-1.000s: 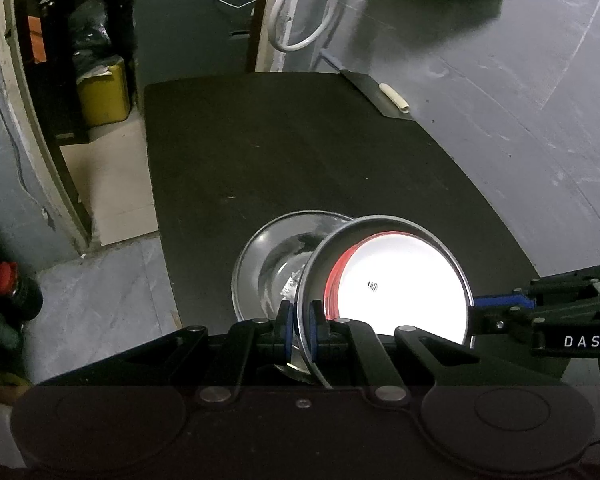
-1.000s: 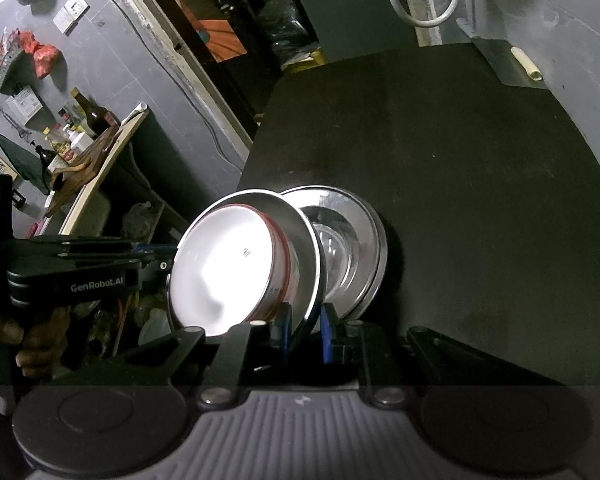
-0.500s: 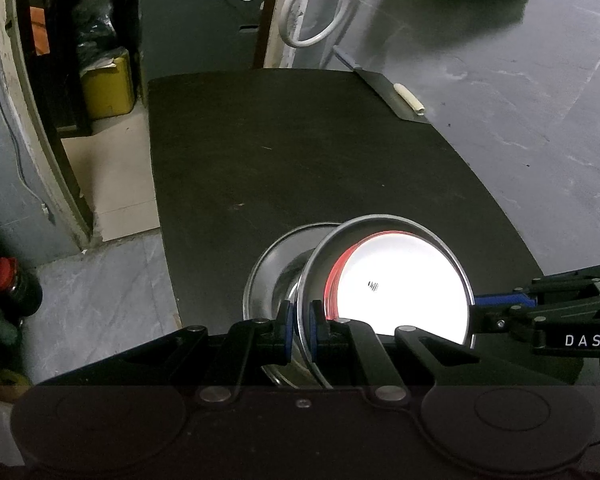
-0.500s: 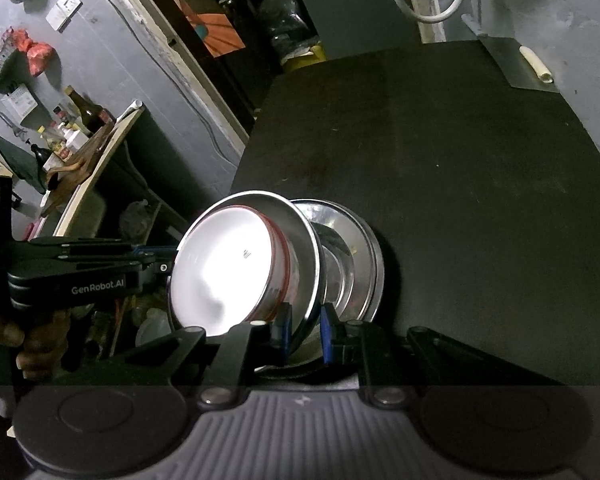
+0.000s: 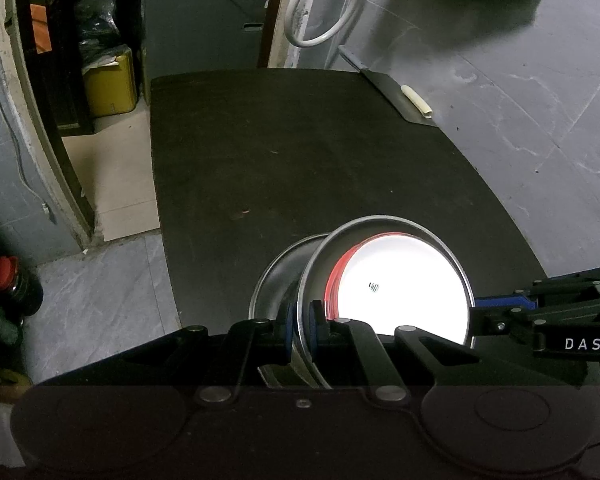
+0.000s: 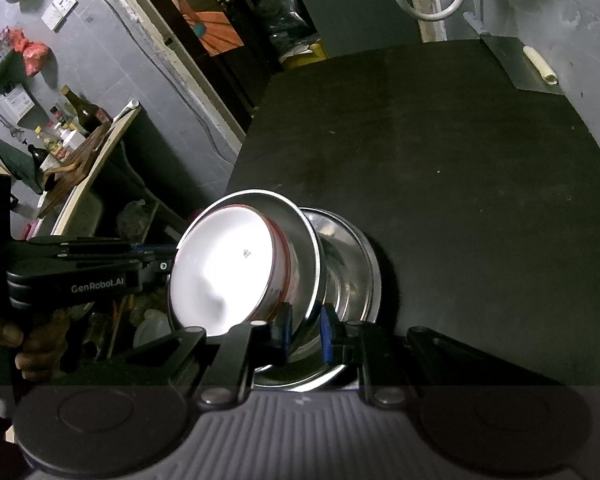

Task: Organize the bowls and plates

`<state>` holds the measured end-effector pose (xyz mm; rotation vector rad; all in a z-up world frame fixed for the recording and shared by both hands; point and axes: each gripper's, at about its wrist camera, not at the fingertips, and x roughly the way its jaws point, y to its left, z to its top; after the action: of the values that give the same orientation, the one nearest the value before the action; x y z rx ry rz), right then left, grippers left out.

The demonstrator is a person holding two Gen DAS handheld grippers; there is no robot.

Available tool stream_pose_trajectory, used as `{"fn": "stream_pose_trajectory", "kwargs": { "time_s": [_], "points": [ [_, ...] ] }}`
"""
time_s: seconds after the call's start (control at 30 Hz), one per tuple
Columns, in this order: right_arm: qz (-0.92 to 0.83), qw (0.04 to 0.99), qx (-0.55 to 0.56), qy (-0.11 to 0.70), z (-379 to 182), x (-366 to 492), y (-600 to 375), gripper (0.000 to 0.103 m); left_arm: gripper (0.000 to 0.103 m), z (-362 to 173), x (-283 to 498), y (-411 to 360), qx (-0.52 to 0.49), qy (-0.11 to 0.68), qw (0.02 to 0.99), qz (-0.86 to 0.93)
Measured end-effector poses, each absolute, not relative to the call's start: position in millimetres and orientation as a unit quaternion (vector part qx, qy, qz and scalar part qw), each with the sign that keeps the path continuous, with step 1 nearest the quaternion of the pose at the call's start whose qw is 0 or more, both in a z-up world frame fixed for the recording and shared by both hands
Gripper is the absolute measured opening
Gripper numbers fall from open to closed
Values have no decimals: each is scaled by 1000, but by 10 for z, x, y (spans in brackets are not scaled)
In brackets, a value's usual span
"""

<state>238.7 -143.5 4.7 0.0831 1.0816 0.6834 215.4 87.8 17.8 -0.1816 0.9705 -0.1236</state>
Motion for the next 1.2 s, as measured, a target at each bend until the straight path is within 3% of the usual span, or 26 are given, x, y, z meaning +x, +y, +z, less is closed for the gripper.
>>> {"fn": "stream_pose_trajectory", "kwargs": {
  "time_s": [1.2],
  "points": [
    [306, 803, 33, 509, -1, 2402, -1350, 18, 6, 100, 2256, 882, -85, 475, 874, -55]
  ]
}}
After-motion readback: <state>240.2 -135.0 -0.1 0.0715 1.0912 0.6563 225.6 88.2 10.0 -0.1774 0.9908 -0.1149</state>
